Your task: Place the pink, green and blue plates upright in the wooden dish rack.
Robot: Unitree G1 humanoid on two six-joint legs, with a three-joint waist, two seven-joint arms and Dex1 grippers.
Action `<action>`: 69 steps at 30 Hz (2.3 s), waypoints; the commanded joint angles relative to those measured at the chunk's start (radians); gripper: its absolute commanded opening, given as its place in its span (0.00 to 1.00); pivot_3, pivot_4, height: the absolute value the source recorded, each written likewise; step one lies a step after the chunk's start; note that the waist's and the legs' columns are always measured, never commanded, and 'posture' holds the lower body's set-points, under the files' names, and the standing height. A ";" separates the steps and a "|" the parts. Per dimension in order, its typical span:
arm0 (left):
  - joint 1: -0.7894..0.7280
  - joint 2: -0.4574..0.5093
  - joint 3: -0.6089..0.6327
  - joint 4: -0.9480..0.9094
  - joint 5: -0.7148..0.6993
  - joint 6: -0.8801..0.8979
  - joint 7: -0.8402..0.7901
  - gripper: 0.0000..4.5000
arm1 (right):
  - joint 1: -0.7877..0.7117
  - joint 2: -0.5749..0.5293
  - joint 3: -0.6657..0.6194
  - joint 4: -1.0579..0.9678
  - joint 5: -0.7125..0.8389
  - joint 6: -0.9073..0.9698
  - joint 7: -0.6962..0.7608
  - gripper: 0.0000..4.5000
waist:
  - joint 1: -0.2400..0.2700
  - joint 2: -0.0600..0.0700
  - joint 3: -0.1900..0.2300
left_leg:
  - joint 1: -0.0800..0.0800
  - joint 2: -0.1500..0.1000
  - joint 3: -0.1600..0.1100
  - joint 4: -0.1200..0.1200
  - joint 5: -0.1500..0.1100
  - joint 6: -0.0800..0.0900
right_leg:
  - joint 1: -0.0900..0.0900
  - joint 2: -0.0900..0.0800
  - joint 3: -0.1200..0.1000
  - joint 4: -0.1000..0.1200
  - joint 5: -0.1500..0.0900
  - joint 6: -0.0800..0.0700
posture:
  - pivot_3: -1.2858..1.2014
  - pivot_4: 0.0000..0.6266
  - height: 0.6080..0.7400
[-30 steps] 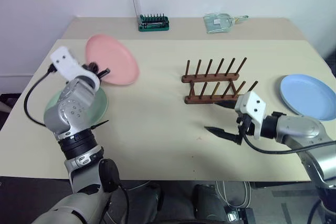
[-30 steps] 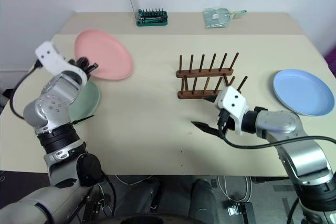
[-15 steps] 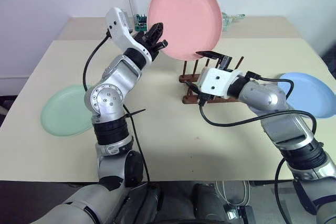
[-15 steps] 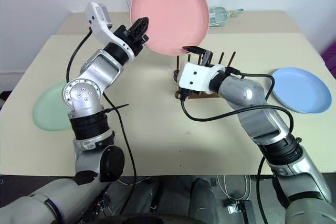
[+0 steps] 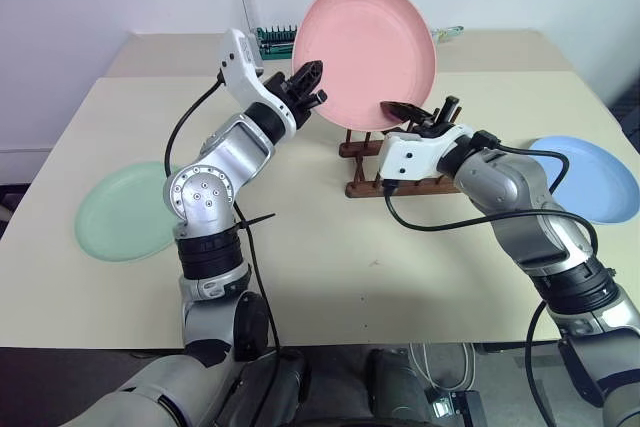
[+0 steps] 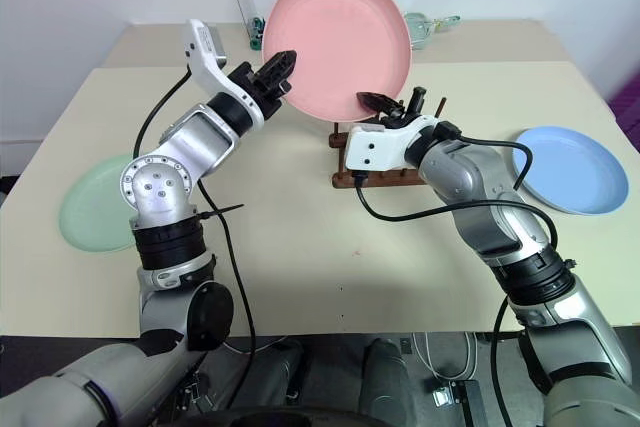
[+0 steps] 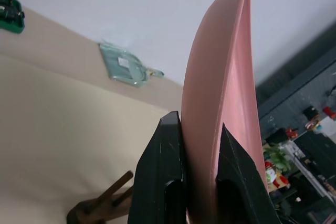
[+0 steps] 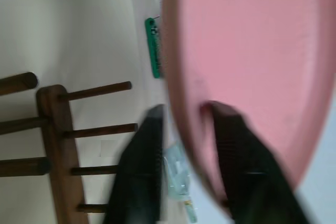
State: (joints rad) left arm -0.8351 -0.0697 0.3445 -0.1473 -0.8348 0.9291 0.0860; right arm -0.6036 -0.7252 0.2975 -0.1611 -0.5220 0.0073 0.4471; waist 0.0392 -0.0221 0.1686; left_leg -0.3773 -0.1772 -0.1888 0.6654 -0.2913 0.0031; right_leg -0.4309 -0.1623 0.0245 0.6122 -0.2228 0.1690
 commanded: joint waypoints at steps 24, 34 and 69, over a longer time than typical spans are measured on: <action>0.322 0.613 -0.433 -0.017 0.248 -0.373 -0.792 0.81 | 0.031 0.123 -0.744 -0.329 1.159 0.870 0.111 0.00 | -0.002 0.007 0.001 | 0.000 0.013 0.000 -0.002 -0.003 -0.004 | 0.000 0.012 0.002 -0.004 0.003 -0.007 | 0.52 0.24 1.00; 0.396 0.649 -0.487 -0.138 0.243 -0.318 -0.939 0.81 | 0.095 0.015 -0.722 -0.180 1.145 0.847 0.148 0.00 | -0.002 0.008 0.002 | 0.001 0.014 0.004 -0.003 -0.003 -0.004 | -0.002 0.011 0.002 -0.002 0.003 -0.007 | 0.52 0.24 1.00; 0.427 0.615 -0.479 -0.160 0.264 -0.291 -0.922 0.81 | 0.059 -0.077 -0.735 -0.132 1.314 0.812 0.244 0.00 | -0.001 0.011 0.003 | 0.001 0.015 0.007 -0.003 -0.003 -0.004 | -0.002 0.011 0.002 -0.003 0.003 -0.007 | 0.52 0.24 1.00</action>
State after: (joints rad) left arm -0.4038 0.5449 -0.1446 -0.2817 -0.5761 0.6443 -0.8284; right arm -0.5396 -0.7932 -0.4161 -0.2678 0.7713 0.8208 0.6953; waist 0.0384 -0.0112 0.1719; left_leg -0.3761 -0.1624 -0.1821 0.6625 -0.2946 -0.0008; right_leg -0.4332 -0.1513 0.0263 0.6095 -0.2198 0.1615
